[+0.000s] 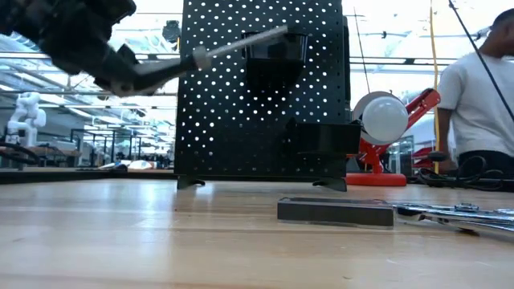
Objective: Hang tools onto peg board
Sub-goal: Hang the screwdriver on the pegboard
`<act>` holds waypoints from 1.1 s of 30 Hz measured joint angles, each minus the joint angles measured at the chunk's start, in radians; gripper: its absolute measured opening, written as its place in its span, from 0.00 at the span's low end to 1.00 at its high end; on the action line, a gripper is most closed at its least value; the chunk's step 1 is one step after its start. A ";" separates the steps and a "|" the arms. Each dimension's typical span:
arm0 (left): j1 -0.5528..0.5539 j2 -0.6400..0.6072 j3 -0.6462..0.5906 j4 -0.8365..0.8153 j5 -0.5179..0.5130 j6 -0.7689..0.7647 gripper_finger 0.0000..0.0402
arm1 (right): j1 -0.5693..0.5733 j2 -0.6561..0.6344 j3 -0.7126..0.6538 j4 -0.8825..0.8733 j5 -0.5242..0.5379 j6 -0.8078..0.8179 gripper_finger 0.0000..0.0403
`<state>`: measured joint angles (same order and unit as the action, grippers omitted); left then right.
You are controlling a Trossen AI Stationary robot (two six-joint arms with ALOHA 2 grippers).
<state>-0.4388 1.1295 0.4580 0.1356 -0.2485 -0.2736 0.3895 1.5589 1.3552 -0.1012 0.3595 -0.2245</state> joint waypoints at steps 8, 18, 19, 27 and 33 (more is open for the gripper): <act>0.066 -0.091 0.000 0.013 0.061 -0.195 0.34 | -0.002 0.023 0.000 0.015 0.000 -0.041 0.66; 0.079 -0.113 0.184 -0.069 0.117 -0.198 0.34 | -0.004 0.068 0.109 0.018 0.004 -0.179 0.66; 0.078 -0.113 0.223 -0.125 0.115 -0.186 0.34 | -0.002 0.067 0.122 0.017 0.007 -0.195 0.66; 0.078 -0.112 0.528 -0.598 0.025 -0.130 0.34 | 0.033 0.061 0.236 0.011 0.009 -0.362 0.66; 0.083 -0.112 0.732 -0.825 0.006 -0.129 0.34 | 0.039 0.061 0.346 -0.031 0.098 -0.432 0.66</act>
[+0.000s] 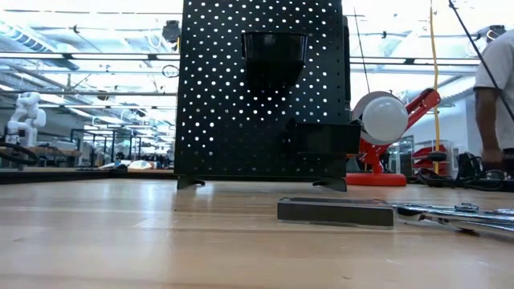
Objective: Hang tools onto peg board
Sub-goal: Hang the screwdriver on the pegboard
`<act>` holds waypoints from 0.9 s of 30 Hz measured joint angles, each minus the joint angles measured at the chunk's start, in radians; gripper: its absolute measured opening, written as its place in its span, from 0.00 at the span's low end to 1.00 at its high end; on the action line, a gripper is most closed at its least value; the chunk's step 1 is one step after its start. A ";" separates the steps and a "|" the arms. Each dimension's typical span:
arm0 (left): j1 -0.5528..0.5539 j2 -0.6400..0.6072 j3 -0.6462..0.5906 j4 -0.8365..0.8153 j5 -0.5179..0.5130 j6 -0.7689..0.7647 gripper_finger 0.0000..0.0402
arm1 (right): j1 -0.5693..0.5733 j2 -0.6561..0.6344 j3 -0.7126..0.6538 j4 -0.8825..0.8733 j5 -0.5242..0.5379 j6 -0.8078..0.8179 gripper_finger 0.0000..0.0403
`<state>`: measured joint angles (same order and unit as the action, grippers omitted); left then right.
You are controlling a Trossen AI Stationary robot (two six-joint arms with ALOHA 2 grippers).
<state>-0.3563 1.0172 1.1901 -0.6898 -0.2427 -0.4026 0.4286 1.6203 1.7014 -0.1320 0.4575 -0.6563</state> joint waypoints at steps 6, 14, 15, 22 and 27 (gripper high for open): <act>0.036 0.001 0.171 -0.121 -0.010 -0.003 0.34 | -0.003 -0.001 0.078 -0.019 0.075 -0.102 0.66; 0.105 0.050 0.372 -0.247 -0.010 -0.002 0.34 | -0.003 -0.001 0.133 -0.023 0.167 -0.154 0.66; 0.112 0.067 0.401 -0.270 -0.010 -0.001 0.34 | -0.003 -0.001 0.135 -0.024 0.172 -0.163 0.66; 0.150 0.209 0.647 -0.429 0.003 0.033 0.34 | -0.002 -0.001 0.138 -0.019 0.175 -0.219 0.66; 0.177 0.311 0.818 -0.521 0.013 0.047 0.34 | -0.003 0.002 0.138 -0.007 0.211 -0.312 0.66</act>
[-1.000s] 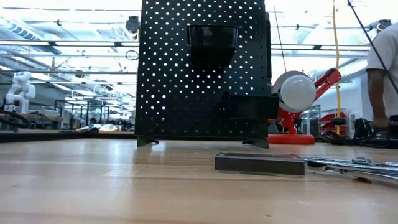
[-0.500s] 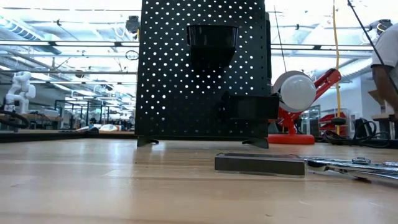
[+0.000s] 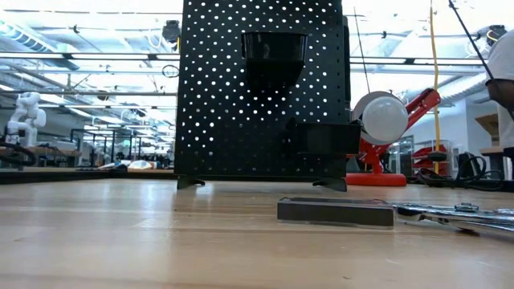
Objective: Hang tools onto peg board
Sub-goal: Hang the screwdriver on the pegboard
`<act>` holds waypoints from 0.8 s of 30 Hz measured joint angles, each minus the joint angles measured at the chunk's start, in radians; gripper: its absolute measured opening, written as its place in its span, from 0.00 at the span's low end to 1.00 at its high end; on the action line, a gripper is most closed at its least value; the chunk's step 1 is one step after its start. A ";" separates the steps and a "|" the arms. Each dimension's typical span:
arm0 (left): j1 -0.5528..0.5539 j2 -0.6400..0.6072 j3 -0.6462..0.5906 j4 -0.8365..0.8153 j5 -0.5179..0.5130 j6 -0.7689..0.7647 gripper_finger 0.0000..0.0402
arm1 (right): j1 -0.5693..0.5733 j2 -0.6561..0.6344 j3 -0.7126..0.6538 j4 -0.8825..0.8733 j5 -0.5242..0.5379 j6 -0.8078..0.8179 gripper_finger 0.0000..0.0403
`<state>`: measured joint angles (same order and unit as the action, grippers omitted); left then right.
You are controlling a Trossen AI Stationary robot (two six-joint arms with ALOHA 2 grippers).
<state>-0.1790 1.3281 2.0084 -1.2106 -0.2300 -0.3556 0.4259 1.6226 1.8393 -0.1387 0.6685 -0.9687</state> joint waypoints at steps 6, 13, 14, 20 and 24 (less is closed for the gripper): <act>0.026 0.102 0.127 -0.037 0.063 0.000 0.34 | -0.005 0.043 0.000 0.020 0.073 -0.242 0.66; 0.046 0.157 0.173 -0.060 0.087 -0.001 0.34 | -0.013 0.147 0.000 0.236 0.213 -0.603 0.66; 0.048 0.160 0.173 -0.059 0.088 -0.002 0.34 | -0.013 0.165 0.000 0.279 0.225 -0.655 0.65; 0.048 0.165 0.173 -0.059 0.096 -0.028 0.34 | -0.023 0.224 0.000 0.401 0.264 -0.795 0.59; 0.048 0.165 0.173 -0.058 0.096 -0.031 0.34 | -0.045 0.239 0.000 0.405 0.304 -0.798 0.51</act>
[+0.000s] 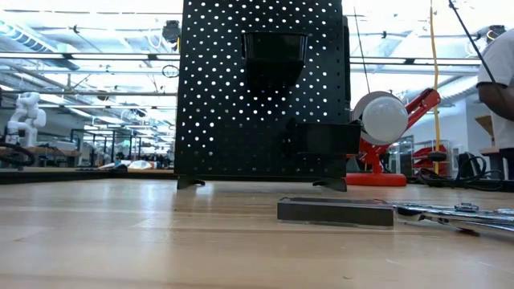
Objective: Hang tools onto peg board
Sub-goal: Hang the screwdriver on the pegboard
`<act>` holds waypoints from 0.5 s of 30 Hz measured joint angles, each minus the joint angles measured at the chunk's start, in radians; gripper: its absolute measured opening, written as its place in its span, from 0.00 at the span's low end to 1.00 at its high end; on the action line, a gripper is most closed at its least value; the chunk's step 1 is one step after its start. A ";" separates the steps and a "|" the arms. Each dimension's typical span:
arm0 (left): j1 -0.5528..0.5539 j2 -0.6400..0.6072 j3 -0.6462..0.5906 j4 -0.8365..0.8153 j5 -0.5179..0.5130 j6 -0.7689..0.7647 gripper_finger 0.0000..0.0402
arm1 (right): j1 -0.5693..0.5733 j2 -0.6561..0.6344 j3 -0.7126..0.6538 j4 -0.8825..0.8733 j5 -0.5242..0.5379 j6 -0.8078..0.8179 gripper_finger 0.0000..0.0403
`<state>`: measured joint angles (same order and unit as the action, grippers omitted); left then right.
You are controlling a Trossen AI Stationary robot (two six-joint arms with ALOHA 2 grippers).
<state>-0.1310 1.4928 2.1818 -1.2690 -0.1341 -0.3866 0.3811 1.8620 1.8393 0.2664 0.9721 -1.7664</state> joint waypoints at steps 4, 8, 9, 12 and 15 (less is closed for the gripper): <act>0.000 0.000 0.000 0.001 0.000 -0.010 0.34 | -0.022 0.007 0.000 0.029 0.011 -0.010 0.45; 0.000 0.000 0.000 -0.005 0.000 -0.019 0.34 | -0.034 0.007 0.000 0.029 0.026 -0.016 0.41; 0.000 0.000 0.000 -0.008 0.000 -0.020 0.34 | -0.034 0.007 0.000 0.031 0.026 -0.026 0.41; 0.000 -0.001 0.000 -0.021 0.009 -0.025 0.34 | -0.034 0.008 0.000 0.049 0.029 -0.046 0.42; 0.000 -0.001 0.000 -0.051 0.016 -0.026 0.34 | -0.034 0.008 0.000 0.055 0.043 -0.048 0.44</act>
<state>-0.1310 1.4921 2.1818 -1.3196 -0.1181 -0.4126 0.3474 1.8698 1.8393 0.3212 1.0156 -1.8145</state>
